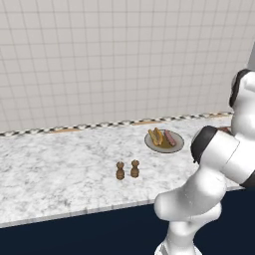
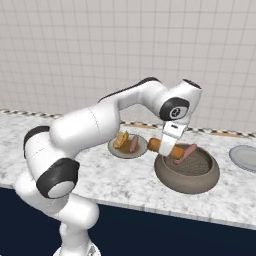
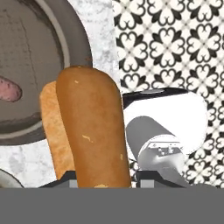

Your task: Place one bun and one sausage from the bowl on each plate.

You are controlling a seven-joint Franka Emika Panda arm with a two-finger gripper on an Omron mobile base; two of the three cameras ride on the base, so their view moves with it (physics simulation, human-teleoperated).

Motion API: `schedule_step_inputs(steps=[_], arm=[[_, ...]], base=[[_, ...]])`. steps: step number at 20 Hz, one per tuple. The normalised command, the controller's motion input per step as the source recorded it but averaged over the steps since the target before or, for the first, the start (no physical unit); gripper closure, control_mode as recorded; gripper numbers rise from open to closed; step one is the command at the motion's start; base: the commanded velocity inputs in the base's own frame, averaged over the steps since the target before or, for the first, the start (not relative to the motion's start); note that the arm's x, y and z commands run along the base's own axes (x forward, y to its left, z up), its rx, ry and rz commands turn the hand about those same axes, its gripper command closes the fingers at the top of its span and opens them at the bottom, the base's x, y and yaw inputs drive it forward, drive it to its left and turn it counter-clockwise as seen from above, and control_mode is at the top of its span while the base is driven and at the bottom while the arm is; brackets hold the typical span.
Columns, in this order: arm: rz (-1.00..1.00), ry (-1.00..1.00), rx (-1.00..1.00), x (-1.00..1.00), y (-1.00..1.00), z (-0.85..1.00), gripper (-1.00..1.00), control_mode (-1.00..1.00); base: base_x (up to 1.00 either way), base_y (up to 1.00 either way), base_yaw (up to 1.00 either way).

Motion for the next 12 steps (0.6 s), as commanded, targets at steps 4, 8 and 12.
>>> schedule_step_inputs(steps=[4, 8, 12], arm=[[0.28, -0.05, -0.12, -0.14, 1.0, 0.0, 1.0, -1.0], [0.34, -0.02, -0.12, -0.07, 1.0, 0.0, 1.0, -1.0], [0.5, 0.0, -0.09, -0.08, 0.94, 0.0, 1.0, -1.0]], base=[[0.0, 0.0, 0.0], [0.0, 0.0, 0.0], [0.0, 0.0, 0.0]])
